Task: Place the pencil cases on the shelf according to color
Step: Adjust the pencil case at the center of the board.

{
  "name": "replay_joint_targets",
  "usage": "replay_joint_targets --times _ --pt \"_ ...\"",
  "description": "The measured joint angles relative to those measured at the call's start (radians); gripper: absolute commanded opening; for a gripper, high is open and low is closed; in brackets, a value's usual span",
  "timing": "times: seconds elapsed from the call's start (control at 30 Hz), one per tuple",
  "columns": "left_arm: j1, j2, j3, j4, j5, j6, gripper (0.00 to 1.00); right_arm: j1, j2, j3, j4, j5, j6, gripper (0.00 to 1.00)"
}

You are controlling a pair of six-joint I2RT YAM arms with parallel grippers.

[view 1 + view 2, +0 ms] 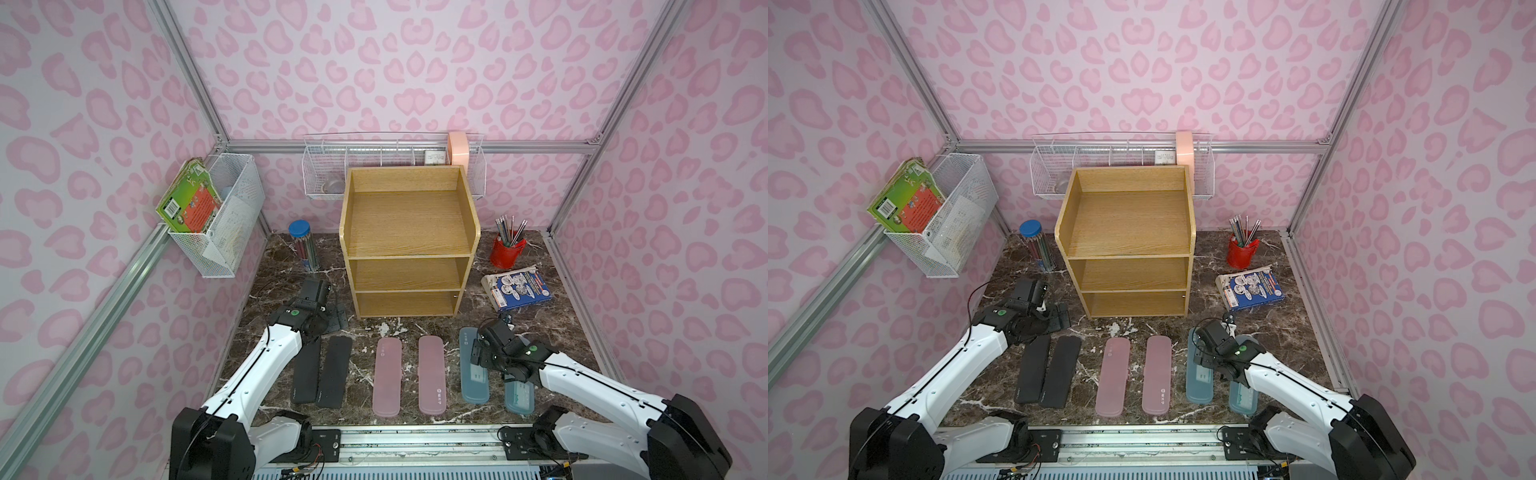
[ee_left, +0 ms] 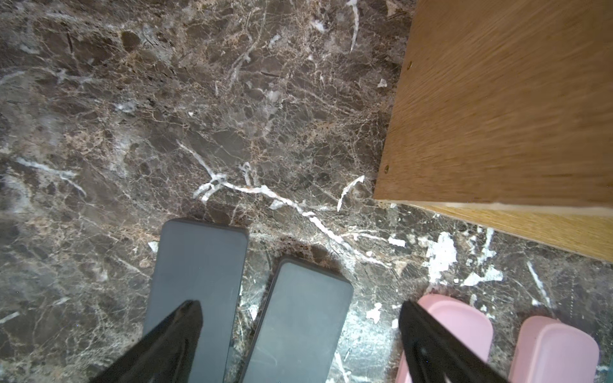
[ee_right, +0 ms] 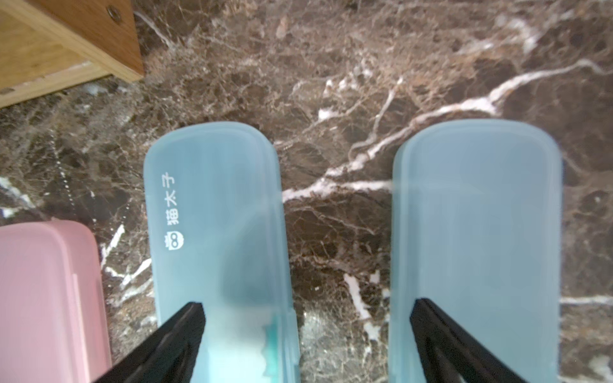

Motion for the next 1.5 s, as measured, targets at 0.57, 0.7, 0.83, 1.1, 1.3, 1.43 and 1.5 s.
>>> replay_joint_targets --times 0.57,0.7,0.83,1.1,1.3,1.43,1.5 --pt "-0.014 -0.101 -0.076 0.005 0.056 -0.047 0.97 0.146 0.016 -0.032 -0.006 0.053 0.158 1.0" --pt "-0.014 -0.1 -0.089 0.005 0.056 -0.05 0.97 0.153 0.014 -0.037 -0.007 0.032 0.185 1.0" --pt "-0.016 -0.09 -0.089 0.005 0.063 -0.05 0.97 0.177 0.023 -0.026 -0.019 0.016 0.201 1.0" --pt "-0.02 -0.11 -0.102 0.008 0.066 -0.05 0.97 0.216 0.0 -0.012 -0.099 0.013 0.23 1.0" --pt "-0.02 -0.11 -0.101 0.008 0.067 -0.05 0.97 0.229 -0.011 0.092 -0.195 0.074 0.259 1.0" --pt "-0.02 -0.11 -0.104 0.013 0.067 -0.05 0.97 0.206 -0.031 0.157 -0.296 0.197 0.322 1.0" --pt "-0.02 -0.113 -0.114 0.023 0.071 -0.053 0.97 0.142 -0.032 0.151 -0.323 0.22 0.33 1.0"
